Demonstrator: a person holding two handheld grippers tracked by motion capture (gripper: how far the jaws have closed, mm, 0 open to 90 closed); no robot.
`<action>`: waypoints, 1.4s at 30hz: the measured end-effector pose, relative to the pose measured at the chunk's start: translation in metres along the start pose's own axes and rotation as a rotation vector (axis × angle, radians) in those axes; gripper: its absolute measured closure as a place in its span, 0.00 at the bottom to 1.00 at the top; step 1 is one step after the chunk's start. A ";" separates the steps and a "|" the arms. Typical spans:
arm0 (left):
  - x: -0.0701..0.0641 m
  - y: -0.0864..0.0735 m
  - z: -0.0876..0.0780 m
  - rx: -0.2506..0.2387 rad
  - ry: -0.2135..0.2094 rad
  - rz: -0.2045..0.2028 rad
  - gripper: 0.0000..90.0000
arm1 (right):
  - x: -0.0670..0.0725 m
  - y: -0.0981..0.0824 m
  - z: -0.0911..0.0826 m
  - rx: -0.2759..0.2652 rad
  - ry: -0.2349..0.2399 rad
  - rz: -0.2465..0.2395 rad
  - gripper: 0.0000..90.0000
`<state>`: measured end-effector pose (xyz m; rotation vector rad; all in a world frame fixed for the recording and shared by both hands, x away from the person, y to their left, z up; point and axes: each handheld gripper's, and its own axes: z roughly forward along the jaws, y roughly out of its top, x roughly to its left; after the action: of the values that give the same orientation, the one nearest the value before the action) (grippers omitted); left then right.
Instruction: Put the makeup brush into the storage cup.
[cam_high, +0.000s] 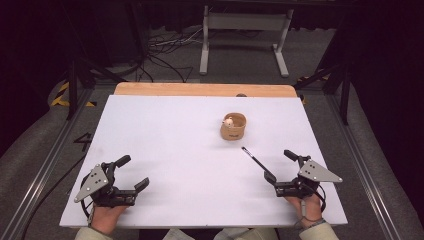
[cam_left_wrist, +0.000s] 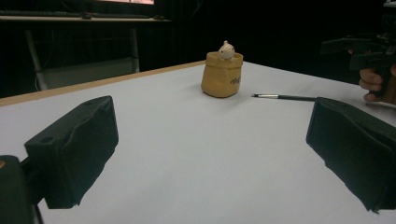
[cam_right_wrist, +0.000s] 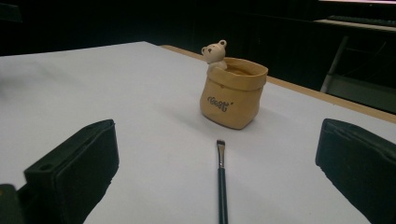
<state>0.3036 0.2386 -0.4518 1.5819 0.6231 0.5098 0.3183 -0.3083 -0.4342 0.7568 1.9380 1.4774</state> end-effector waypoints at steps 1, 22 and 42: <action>0.000 0.000 0.000 0.000 0.000 0.000 0.03 | 0.000 0.000 0.000 0.000 0.000 0.000 0.00; -0.003 0.002 0.001 0.009 0.000 0.013 0.04 | -0.001 0.000 0.001 0.016 0.007 -0.004 0.00; -0.001 0.001 0.000 0.012 -0.001 0.013 0.05 | -0.018 0.051 0.042 0.086 0.018 0.037 0.00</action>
<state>0.3027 0.2376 -0.4503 1.5981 0.6165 0.5154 0.3654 -0.2833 -0.3922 0.8245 2.0215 1.4348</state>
